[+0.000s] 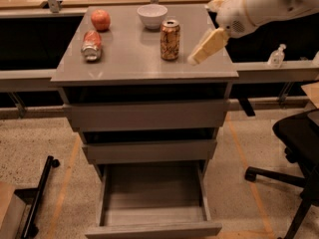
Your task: Place orange can into bottom drawer
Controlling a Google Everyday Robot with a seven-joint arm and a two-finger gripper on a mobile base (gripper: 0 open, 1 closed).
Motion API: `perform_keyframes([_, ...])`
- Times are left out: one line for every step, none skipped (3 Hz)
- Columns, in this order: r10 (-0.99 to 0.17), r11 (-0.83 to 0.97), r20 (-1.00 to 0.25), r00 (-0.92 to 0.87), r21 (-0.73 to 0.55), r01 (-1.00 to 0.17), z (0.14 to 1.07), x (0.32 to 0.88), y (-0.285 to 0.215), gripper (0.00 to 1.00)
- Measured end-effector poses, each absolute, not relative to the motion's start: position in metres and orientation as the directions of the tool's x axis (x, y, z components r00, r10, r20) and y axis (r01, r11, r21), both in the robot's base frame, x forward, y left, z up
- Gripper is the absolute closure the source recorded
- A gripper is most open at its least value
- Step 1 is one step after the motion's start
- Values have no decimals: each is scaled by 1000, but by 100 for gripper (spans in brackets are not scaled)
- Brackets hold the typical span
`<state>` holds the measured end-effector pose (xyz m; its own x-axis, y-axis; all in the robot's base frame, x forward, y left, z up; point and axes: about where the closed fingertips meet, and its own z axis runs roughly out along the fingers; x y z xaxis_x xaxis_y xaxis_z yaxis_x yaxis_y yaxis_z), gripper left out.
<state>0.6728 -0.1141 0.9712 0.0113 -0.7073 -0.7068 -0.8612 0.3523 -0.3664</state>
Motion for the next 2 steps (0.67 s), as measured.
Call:
perform_keyframes([-701,358,-713,11,-365,-859,972,679,-113,0])
perform_keyframes([-665,391,-747,5,-355,-849,967,683,-108,0])
